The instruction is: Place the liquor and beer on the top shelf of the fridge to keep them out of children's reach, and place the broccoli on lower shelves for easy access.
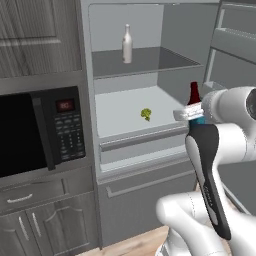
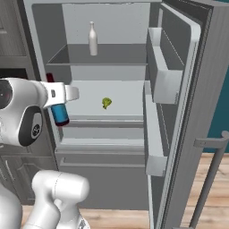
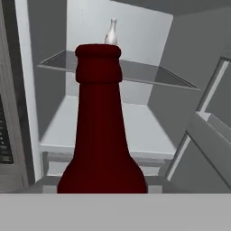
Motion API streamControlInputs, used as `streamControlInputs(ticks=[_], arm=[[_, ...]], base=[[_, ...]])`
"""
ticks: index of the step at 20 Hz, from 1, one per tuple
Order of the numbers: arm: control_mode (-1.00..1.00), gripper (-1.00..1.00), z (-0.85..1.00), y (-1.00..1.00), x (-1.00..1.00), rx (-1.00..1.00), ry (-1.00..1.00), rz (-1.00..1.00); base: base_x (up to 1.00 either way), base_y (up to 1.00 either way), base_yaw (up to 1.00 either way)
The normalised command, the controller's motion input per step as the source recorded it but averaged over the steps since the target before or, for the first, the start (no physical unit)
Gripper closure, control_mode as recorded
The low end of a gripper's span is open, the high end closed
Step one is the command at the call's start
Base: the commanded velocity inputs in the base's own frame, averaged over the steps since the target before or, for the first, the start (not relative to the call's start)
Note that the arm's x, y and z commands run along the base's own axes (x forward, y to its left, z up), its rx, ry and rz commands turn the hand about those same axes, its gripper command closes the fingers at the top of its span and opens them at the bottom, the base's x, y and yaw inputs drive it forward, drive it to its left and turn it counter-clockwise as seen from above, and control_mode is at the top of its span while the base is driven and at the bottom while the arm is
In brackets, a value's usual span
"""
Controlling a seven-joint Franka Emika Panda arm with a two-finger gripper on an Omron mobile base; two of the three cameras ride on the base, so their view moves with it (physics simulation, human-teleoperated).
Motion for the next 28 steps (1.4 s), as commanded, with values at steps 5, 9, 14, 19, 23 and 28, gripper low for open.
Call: streamControlInputs(ticks=[5,9,14,19,23,28], arm=[[-1.00,1.00,0.48,-0.01,0.03,0.04,-0.14,-0.03],[-1.00,1.00,0.54,-0.01,0.04,0.05,-0.07,-0.07],[-1.00,1.00,0.48,-0.13,0.14,0.13,0.00,-0.11],[-1.00,1.00,0.28,-0.13,0.03,0.15,-0.01,-0.03],[-1.00,1.00,0.16,-0.05,0.00,0.06,-0.11,0.00],[-1.00,1.00,0.09,-0.05,0.02,0.00,-0.10,0.00]], base=[[0.00,0.00,0.00],[0.00,0.00,0.00],[0.00,0.00,0.00],[0.00,0.00,0.00],[0.00,0.00,0.00],[0.00,0.00,0.00]])
